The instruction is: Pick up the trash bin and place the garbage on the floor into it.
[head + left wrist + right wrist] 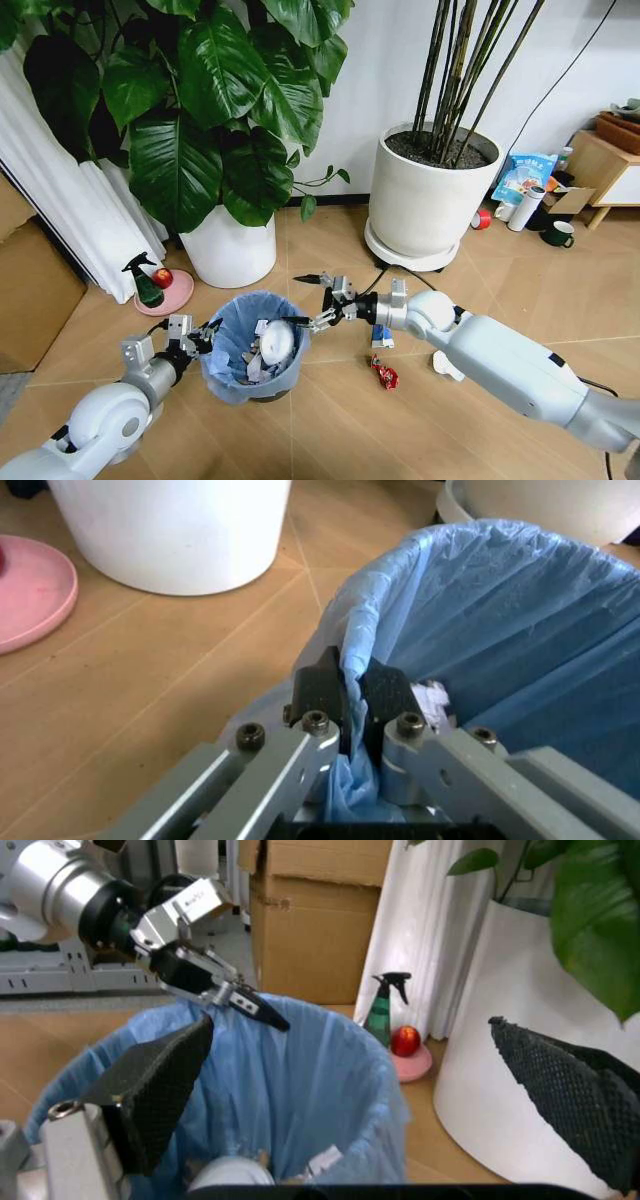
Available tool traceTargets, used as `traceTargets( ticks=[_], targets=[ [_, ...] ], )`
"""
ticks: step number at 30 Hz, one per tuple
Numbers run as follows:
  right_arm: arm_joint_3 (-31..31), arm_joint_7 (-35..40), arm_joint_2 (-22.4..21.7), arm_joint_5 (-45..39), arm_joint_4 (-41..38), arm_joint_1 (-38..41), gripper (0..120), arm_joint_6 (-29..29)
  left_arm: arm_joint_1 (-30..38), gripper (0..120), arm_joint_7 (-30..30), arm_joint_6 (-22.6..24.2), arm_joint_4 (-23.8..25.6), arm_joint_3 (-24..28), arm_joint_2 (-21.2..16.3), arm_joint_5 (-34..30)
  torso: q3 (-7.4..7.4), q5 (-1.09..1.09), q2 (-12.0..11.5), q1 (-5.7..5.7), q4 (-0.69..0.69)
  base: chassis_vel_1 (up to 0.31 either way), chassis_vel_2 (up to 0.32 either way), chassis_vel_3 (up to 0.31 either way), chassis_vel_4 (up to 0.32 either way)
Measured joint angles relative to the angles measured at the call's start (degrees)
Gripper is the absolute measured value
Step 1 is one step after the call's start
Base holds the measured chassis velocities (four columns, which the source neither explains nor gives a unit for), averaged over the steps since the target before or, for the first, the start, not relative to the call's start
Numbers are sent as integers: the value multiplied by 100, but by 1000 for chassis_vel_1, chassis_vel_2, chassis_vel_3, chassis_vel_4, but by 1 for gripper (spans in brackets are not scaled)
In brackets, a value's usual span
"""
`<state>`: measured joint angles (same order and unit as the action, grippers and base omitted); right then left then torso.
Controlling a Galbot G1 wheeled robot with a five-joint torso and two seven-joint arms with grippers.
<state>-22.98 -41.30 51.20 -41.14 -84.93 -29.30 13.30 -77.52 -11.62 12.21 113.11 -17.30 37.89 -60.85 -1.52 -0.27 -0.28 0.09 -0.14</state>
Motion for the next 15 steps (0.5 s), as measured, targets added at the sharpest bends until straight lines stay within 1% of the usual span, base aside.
traceTargets(
  ticks=[10,12,13,14,15],
  targets=[
    [360,67,22,95,137,-220,100,50,-11,0,96,-53,0,26,-17,-82,0,0,0,0,1,0,0,0,0],
    [530,532,-40,100,121,-398,100,-41,-47,0,42,-53,-14,2,-19,-82,0,-1,0,0,2,0,0,0,0],
    [530,532,-40,100,121,-398,100,-41,-47,0,42,-53,-14,2,-19,-82,0,-1,0,0,2,0,0,0,0],
    [604,806,-77,91,108,-502,100,-90,-68,0,26,-51,-18,-26,-19,-82,0,-2,0,0,2,0,0,0,0],
    [769,1350,-125,88,95,-732,100,-200,-116,0,4,-45,-26,-97,-20,-74,0,0,0,0,0,0,0,0,0]
  ],
)
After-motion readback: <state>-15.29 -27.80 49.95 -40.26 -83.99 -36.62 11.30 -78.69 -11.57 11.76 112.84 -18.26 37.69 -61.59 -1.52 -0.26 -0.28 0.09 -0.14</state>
